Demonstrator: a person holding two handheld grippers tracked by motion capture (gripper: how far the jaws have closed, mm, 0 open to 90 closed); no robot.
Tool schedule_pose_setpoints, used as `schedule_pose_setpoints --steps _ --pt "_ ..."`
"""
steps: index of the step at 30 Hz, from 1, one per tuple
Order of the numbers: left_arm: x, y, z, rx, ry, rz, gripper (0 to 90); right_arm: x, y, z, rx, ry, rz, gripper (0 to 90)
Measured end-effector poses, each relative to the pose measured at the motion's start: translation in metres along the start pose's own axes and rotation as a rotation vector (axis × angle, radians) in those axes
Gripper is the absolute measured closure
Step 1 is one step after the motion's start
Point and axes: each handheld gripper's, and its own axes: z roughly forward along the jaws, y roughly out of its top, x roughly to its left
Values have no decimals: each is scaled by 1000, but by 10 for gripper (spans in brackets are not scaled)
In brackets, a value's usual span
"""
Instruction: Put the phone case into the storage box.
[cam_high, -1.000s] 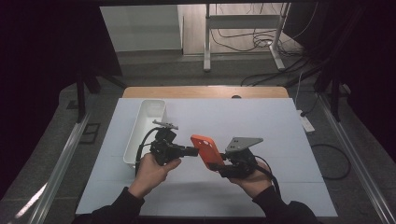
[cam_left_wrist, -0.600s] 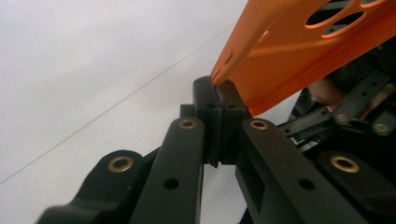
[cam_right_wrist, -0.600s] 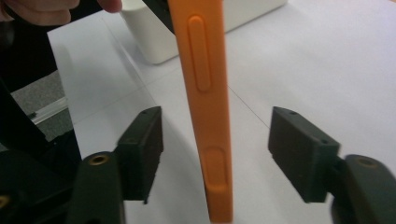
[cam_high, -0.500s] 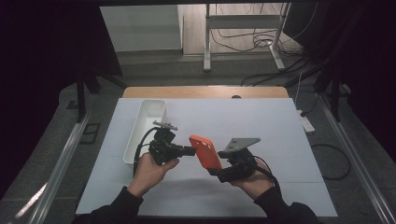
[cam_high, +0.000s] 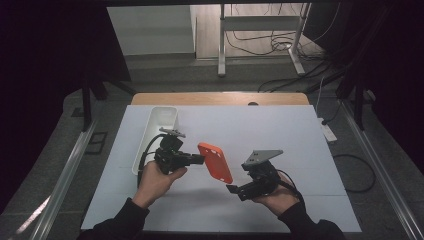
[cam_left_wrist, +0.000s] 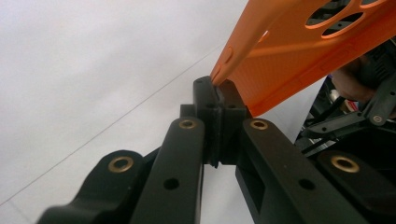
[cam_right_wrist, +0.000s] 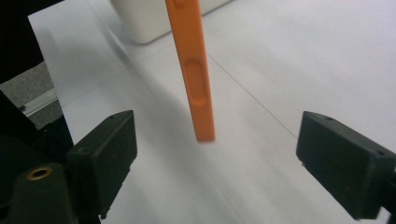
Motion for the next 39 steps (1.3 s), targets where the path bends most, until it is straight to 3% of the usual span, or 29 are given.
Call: schedule_pose_setpoints --steps 12,17,39 --pt "10 3 -9 1 32 11 890 -3 -12 -12 15 -37 23 26" --pt "15 5 -12 -1 47 -2 890 -6 -17 -19 6 -51 37 5" --pt "33 17 -34 -10 95 -29 890 -16 -42 -47 -20 -97 92 0"
